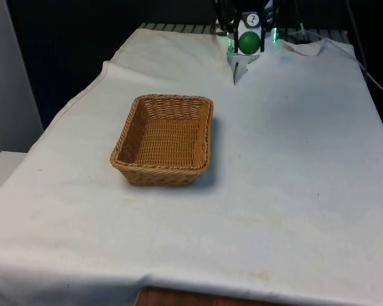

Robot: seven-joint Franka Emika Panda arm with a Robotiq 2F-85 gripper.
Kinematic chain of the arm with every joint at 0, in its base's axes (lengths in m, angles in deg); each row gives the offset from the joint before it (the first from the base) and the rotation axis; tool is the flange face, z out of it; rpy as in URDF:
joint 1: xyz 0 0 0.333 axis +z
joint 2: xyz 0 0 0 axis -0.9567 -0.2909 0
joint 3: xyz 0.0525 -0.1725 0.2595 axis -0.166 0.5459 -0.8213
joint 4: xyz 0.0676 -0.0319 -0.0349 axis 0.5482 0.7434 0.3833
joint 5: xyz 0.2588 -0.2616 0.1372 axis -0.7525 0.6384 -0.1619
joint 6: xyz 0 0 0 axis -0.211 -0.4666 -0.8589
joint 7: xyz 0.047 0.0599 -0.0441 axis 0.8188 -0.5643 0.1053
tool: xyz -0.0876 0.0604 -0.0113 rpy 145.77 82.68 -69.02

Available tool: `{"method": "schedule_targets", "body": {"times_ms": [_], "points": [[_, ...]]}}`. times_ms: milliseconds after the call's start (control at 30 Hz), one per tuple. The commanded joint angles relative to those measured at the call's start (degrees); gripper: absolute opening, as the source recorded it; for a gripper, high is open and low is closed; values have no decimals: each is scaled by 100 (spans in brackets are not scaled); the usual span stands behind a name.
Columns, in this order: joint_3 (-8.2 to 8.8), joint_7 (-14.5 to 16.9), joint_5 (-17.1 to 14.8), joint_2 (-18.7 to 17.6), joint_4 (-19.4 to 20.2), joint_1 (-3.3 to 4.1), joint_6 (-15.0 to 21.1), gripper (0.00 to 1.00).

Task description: Pick up the ball and place it into the basket.

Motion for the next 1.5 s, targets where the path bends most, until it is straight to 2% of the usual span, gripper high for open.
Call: {"method": "schedule_targets", "body": {"times_ms": [0,100,133,167,367,467,500,533,767,800,867,1067,1100,1133,1167,1300,1333,1367,1400,1467], "points": [[23,29,29,-57,-86,-23,-97,0],[138,149,40,-195,-298,-46,-229,0],[115,126,6,-132,-218,-17,-143,0],[166,183,40,-235,-355,-52,-258,0],[361,413,6,-544,-699,-74,-367,0],[447,493,-6,-682,-837,-86,-384,0],[441,447,6,-642,-779,-57,-304,0],[470,521,-6,-728,-882,-86,-390,0],[670,728,-17,-1094,-1180,-120,-355,0],[688,688,6,-1066,-1146,-86,-321,0],[733,814,-40,-1226,-1266,-143,-315,0],[865,997,-103,-1501,-1369,-201,-195,0],[905,940,-46,-1490,-1364,-149,-218,0],[888,1043,-132,-1558,-1375,-212,-160,0],[934,1129,-195,-1656,-1387,-235,-86,0],[1026,1329,-384,-1874,-1392,-269,86,0],[1066,1450,-498,-1994,-1398,-298,172,0],[1112,1352,-407,-1942,-1375,-218,138,0],[1083,1507,-561,-2051,-1404,-309,212,0],[1117,1616,-682,-2172,-1421,-327,286,0]]}}
